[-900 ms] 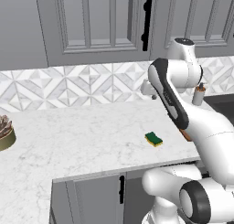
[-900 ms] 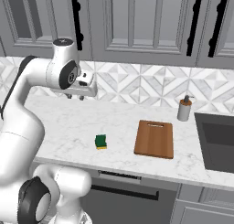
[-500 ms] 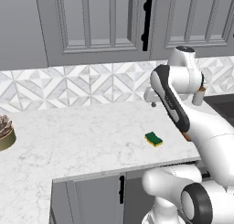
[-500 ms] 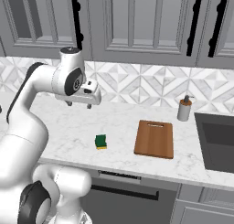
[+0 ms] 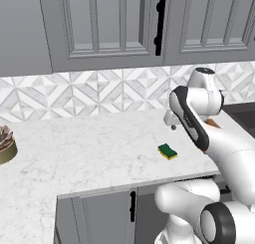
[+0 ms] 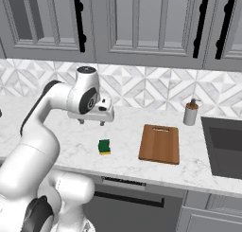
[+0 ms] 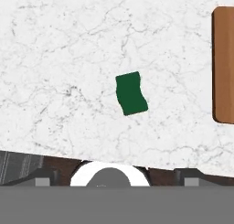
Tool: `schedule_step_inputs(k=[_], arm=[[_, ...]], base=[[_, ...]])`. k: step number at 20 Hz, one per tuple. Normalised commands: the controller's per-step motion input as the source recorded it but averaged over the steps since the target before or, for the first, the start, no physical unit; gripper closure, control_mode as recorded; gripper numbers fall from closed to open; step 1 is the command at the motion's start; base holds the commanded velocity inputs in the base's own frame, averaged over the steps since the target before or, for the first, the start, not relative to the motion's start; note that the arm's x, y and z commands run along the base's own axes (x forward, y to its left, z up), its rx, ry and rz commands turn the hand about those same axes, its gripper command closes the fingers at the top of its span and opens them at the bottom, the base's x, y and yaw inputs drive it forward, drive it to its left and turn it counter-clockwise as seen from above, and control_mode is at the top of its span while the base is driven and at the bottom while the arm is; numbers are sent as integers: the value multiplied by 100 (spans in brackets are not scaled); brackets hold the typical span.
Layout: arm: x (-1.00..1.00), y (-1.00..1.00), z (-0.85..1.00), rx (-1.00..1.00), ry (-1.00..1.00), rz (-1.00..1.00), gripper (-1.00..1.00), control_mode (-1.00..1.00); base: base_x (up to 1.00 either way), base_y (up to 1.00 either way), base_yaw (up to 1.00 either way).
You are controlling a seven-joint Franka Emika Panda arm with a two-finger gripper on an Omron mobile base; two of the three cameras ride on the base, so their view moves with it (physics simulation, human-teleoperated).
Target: Pick up the sponge from the counter and clean the cutting board by briefly scrubbing or pressing down on the cutting board. Once finished, release the sponge.
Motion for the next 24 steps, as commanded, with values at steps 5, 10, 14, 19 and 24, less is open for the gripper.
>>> schedule_step_inputs(k=[5, 10, 14, 19, 24], arm=[[13, 0, -58, -3, 0, 0, -100, -100], [35, 0, -40, 0, 0, 4, -100, -100], [24, 0, -28, 0, 0, 2, -100, -100], [0, 0, -18, -4, 0, 2, -100, -100], [1, 0, -12, -1, 0, 0, -100, -100]], base=[[0, 0, 0], [0, 0, 0], [0, 0, 0], [0, 0, 0], [0, 0, 0]])
